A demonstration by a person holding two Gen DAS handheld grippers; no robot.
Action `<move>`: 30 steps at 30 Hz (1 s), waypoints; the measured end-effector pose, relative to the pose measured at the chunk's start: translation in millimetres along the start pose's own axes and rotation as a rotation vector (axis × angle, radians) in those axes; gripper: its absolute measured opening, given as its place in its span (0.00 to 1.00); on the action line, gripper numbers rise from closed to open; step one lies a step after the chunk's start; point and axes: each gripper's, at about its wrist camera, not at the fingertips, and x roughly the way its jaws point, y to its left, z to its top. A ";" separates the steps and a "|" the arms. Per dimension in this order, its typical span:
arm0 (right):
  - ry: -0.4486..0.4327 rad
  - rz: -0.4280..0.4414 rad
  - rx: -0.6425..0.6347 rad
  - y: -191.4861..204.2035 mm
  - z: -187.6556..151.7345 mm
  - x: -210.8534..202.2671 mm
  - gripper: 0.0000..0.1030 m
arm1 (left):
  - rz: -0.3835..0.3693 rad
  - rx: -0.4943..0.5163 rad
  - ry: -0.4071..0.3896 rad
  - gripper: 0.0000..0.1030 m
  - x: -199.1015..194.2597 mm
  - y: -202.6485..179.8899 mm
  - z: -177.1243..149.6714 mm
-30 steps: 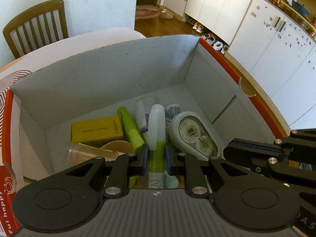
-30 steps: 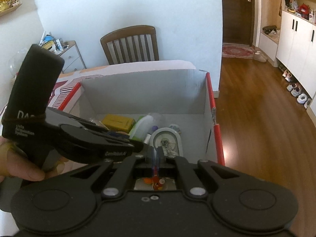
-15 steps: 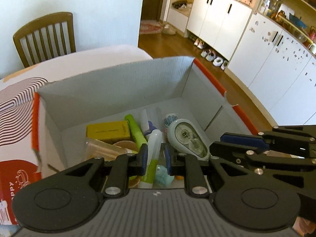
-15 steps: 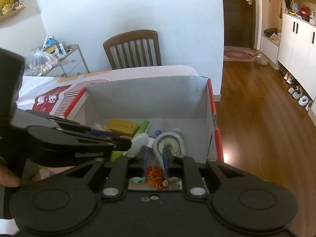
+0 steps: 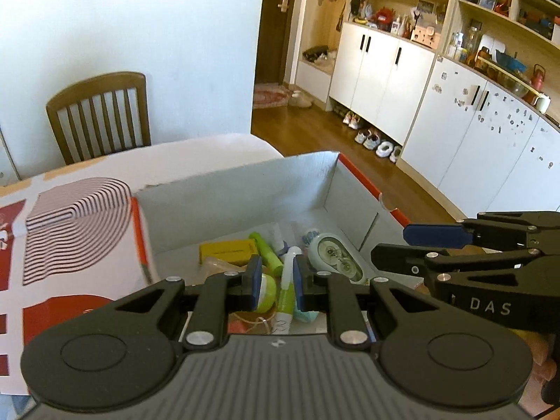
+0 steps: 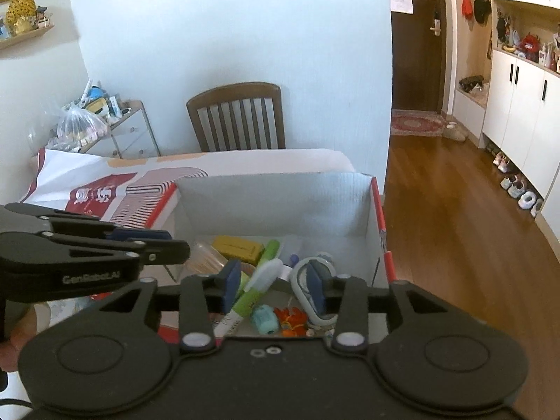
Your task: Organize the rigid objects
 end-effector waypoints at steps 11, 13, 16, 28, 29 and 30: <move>-0.058 -0.038 0.005 28.9 -3.8 -26.8 0.59 | -0.010 0.000 -0.096 0.65 -46.7 16.5 -8.5; -0.069 -0.042 0.008 33.8 -5.4 -31.7 0.64 | -0.017 0.002 -0.099 0.66 -51.7 18.7 -10.1; -0.087 -0.054 0.015 40.2 -9.0 -38.9 0.71 | -0.034 0.004 -0.107 0.73 -60.6 21.3 -12.9; -0.172 -0.087 0.064 57.4 -24.1 -71.6 1.00 | -0.065 0.020 -0.130 0.86 -88.0 25.1 -27.7; -0.175 -0.089 0.067 58.5 -24.9 -73.5 1.00 | -0.064 0.025 -0.133 0.91 -90.2 25.3 -29.3; -0.178 -0.093 0.071 59.5 -25.5 -75.6 1.00 | -0.061 0.029 -0.135 0.94 -91.9 25.5 -31.1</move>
